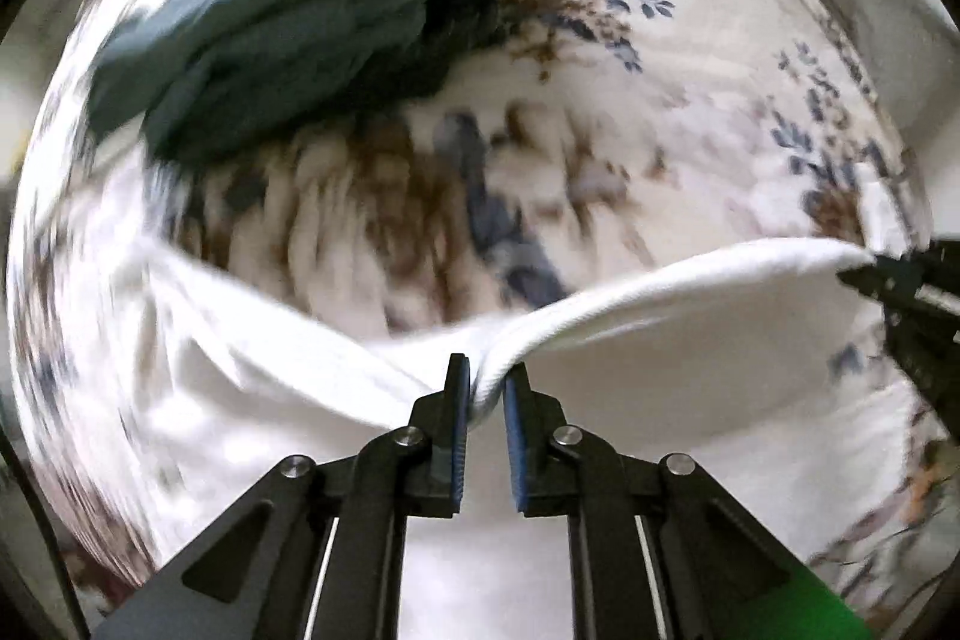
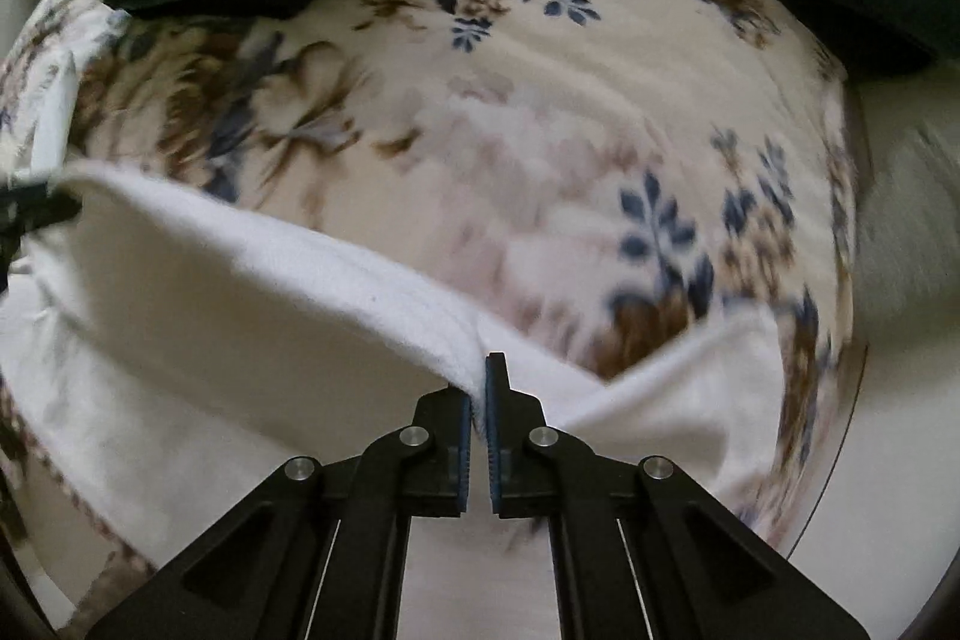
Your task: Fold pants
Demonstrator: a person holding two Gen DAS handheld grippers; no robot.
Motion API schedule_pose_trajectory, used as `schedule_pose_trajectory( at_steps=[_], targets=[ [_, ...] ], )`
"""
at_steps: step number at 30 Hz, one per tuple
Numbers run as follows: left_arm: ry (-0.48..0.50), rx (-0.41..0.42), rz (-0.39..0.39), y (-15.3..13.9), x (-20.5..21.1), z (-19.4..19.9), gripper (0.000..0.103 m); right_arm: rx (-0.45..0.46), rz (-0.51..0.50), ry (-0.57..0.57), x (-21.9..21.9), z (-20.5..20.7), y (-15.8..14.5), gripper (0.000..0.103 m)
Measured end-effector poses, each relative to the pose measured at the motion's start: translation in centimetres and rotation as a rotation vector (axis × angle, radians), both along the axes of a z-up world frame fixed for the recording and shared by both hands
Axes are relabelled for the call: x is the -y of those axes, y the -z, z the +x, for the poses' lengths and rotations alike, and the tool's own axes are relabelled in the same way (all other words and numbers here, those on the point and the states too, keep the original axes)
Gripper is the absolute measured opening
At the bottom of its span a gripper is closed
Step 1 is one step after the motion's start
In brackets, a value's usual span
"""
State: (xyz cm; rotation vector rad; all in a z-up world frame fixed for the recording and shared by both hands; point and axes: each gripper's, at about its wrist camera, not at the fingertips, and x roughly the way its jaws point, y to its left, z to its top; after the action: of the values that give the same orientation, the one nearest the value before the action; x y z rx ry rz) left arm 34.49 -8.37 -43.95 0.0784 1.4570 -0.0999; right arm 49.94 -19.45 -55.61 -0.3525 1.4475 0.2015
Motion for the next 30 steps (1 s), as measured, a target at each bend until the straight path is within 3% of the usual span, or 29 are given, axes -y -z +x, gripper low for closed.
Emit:
schedule_pose_trajectory(
  at_steps=[2, 6, 11, 14, 17, 18, 20, 22, 23, 25, 27, 30],
  targets=[
    [-0.057, -0.014, -0.015, 0.5, 0.6, -2.1, 0.008, 0.004, 0.024, 0.042, 0.0, -3.9, -1.6, 0.005],
    [-0.145, -0.124, -0.078, 2.3, 0.6, -8.4, 0.008, -0.022, 0.017, 0.073, -1.3, -11.5, -2.4, 0.005],
    [-0.215, -0.266, -0.101, 8.5, 0.2, -14.6, 0.008, -0.148, -0.026, 0.092, -2.1, -18.8, 2.5, 0.005],
    [-0.237, -0.337, -0.111, 12.4, -0.3, -15.9, 0.008, -0.21, -0.059, 0.103, -2.6, -21.7, 6.0, 0.005],
    [-0.212, -0.339, -0.122, 13.9, -0.3, -16.0, 0.008, -0.222, -0.101, 0.108, -3.0, -23.0, 8.0, 0.007],
    [-0.199, -0.338, -0.125, 13.8, -0.2, -15.9, 0.012, -0.222, -0.106, 0.108, -3.1, -23.2, 8.3, 0.012],
    [-0.205, -0.344, -0.138, 13.2, -0.3, -15.9, 0.017, -0.248, -0.075, 0.126, -2.7, -23.3, 8.2, 0.033],
    [-0.215, -0.36, -0.155, 11.6, -0.6, -16.5, 0.034, -0.275, -0.006, 0.168, -2.0, -23.6, 6.9, 0.078],
    [-0.214, -0.354, -0.159, 10.5, -0.7, -16.8, 0.04, -0.278, 0.036, 0.196, -1.5, -23.9, 5.9, 0.082],
    [-0.191, -0.314, -0.112, 8.0, -0.4, -17.2, 0.08, -0.274, 0.129, 0.29, 0.1, -24.4, 3.2, 0.082],
    [-0.155, -0.188, -0.018, 4.9, 0.5, -16.9, 0.089, -0.251, 0.222, 0.41, 2.7, -24.6, 0.5, 0.083],
    [-0.124, -0.04, 0.076, 3.1, 2.4, -14.9, 0.09, -0.193, 0.245, 0.553, 6.3, -23.7, -1.3, 0.083]
  ],
)
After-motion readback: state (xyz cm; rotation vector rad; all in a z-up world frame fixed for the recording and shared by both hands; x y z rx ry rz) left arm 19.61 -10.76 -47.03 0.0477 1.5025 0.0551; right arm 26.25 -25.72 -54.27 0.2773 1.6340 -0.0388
